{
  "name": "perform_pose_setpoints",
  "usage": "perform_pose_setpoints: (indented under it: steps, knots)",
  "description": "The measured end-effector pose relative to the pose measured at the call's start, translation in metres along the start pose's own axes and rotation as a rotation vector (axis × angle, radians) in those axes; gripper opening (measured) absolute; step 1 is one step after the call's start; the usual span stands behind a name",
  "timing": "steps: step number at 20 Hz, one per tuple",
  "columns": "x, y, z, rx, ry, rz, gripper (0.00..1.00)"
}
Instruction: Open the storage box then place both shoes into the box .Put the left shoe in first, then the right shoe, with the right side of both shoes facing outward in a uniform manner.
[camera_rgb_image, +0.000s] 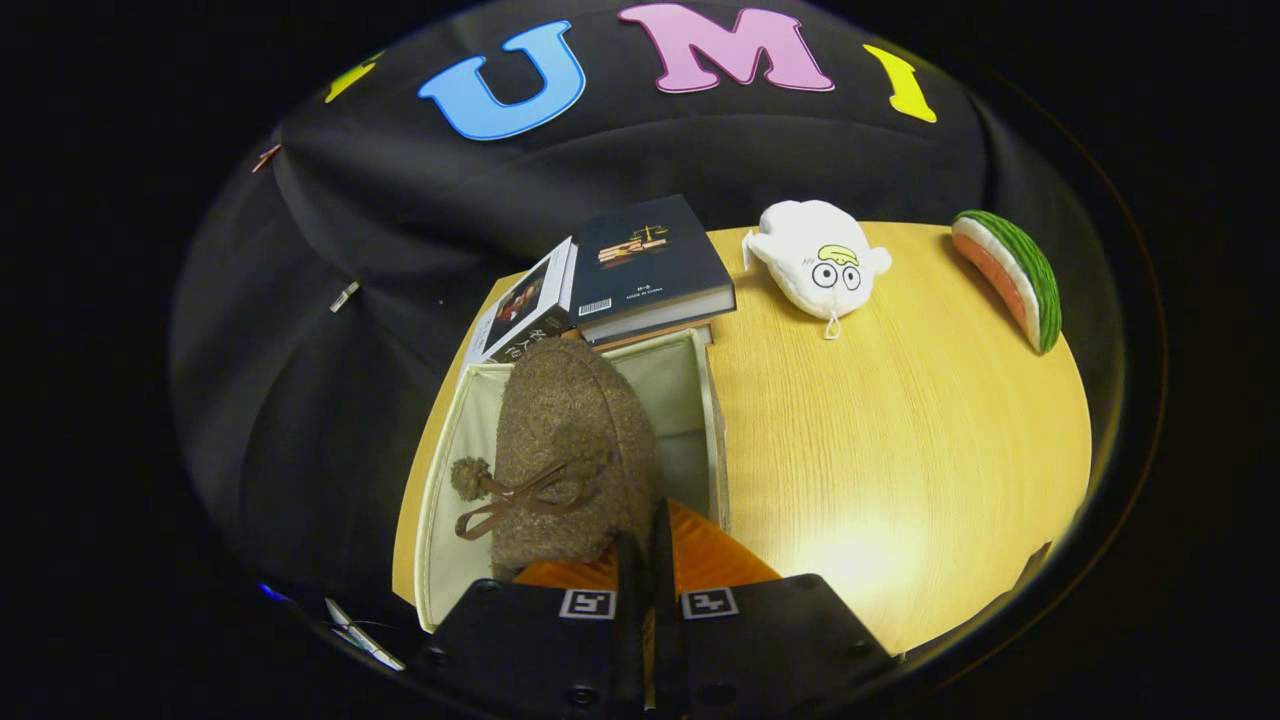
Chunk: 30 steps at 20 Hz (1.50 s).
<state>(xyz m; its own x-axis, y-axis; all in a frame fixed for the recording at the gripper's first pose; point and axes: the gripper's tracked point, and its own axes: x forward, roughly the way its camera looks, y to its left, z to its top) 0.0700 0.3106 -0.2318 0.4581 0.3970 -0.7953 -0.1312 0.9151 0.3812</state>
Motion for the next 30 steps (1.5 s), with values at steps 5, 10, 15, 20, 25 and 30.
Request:
perform_pose_setpoints:
  steps: [5,10,15,20,25,30]
  knots:
    - [-0.013,0.014,0.003,0.022,-0.004,0.051,0.27]
    - [-0.060,0.021,0.050,-0.072,-0.189,0.097,0.98]
    - [-0.129,-0.008,0.094,-0.136,-0.417,0.039,0.98]
    - [-0.188,-0.054,0.129,-0.120,-0.602,-0.040,0.98]
    - [-0.246,-0.110,0.162,-0.116,-0.779,-0.141,0.98]
    - [-0.292,-0.181,0.171,-0.131,-0.908,-0.266,0.98]
